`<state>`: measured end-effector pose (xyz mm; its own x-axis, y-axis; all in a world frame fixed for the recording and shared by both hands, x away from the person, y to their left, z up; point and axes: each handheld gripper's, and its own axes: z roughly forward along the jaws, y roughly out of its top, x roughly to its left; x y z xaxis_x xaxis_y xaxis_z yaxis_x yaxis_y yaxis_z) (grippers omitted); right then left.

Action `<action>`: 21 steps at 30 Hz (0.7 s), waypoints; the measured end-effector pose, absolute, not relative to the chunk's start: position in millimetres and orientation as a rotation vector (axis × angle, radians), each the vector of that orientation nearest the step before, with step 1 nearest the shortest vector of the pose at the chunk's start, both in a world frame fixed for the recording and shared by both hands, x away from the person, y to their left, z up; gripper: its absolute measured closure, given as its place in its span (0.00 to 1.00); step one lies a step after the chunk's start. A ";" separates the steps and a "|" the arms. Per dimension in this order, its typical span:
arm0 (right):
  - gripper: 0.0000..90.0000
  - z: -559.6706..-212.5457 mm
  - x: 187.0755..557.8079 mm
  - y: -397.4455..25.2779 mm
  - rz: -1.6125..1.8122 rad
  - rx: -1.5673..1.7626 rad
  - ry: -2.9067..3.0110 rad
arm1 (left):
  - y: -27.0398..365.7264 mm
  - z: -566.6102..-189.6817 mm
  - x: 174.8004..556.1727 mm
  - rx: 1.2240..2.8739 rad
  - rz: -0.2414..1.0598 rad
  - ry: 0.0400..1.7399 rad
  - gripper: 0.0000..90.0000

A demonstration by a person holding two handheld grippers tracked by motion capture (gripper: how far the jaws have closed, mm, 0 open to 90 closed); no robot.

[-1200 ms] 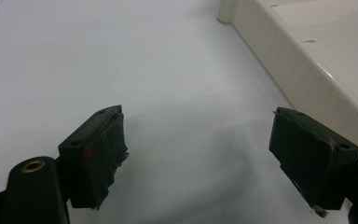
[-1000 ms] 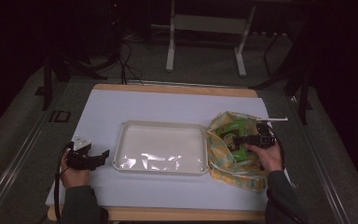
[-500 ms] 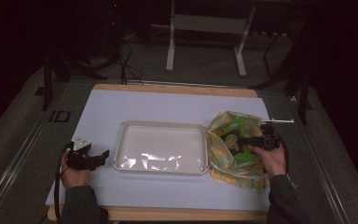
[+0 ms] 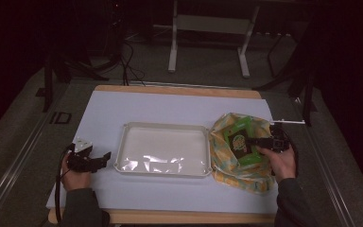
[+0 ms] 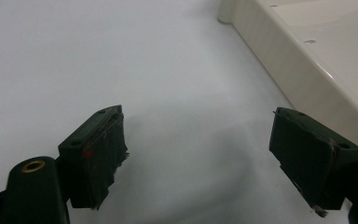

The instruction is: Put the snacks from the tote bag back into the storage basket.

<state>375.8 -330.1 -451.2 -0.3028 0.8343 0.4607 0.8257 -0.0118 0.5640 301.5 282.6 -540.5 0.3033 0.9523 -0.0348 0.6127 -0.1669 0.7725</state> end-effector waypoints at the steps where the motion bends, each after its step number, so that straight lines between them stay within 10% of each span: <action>1: 0.81 -449.8 375.5 -330.5 1.243 1.847 2.199 | 282.6 -540.5 301.5 1.875 0.619 1.394 0.21; 21: 0.81 -423.4 370.4 -343.3 1.276 1.822 2.156 | 282.5 -540.5 301.5 1.875 0.620 1.395 0.21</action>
<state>370.4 -343.3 -423.4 -0.3074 0.8362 0.4542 0.8005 -0.0308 0.5985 301.5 282.5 -540.5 0.3030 0.9524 -0.0340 0.6128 -0.1674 0.7723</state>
